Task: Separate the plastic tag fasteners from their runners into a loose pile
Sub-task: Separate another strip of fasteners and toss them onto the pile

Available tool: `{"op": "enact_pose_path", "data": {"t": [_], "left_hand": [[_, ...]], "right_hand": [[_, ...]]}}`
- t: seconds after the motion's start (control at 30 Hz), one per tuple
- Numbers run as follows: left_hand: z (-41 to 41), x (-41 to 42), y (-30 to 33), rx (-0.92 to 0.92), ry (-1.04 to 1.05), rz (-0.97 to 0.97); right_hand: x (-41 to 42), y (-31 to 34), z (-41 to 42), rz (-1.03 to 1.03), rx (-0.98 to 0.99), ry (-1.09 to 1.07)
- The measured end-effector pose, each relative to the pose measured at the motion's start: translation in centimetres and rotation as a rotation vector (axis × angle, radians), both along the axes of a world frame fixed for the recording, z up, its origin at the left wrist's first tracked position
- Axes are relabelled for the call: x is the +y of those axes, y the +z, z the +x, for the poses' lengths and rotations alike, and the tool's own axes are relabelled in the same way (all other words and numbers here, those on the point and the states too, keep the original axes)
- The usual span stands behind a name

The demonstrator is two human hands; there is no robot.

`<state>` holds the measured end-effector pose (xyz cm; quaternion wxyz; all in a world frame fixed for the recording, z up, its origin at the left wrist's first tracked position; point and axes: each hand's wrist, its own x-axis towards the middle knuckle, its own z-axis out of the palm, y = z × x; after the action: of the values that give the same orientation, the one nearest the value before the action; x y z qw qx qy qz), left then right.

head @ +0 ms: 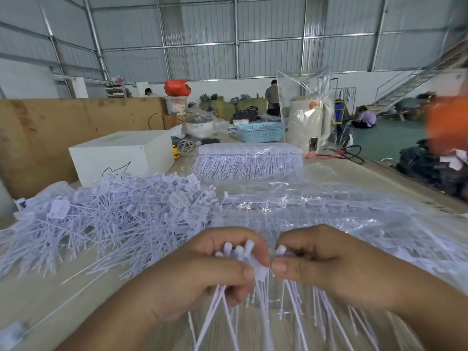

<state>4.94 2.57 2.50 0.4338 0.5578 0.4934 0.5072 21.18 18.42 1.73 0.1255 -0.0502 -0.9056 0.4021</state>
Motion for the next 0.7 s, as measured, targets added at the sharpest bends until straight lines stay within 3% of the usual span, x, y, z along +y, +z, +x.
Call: {"op": "enact_pose_path", "data": {"t": [0.13, 0.23, 0.4, 0.57, 0.7], "left_hand": [[0.9, 0.5, -0.3, 0.090, 0.119, 0.016], [1.7, 1.4, -0.9, 0.092, 0.331, 0.134], [0.5, 1.5, -1.3, 0.100, 0.568, 0.183], [0.1, 1.2, -1.2, 0.049, 0.326, 0.139], [0.7, 0.8, -0.9, 0.049, 0.060, 0.068]], "right_hand": [[-0.2, -0.1, -0.2, 0.061, 0.083, -0.060], [-1.1, -0.4, -1.0, 0.110, 0.229, -0.237], [0.0, 0.8, -0.5, -0.017, 0.545, -0.571], [-1.1, -0.2, -0.6, -0.164, 0.330, -0.081], [-1.8, -0.9, -1.1, -0.176, 0.223, 0.048]]}}
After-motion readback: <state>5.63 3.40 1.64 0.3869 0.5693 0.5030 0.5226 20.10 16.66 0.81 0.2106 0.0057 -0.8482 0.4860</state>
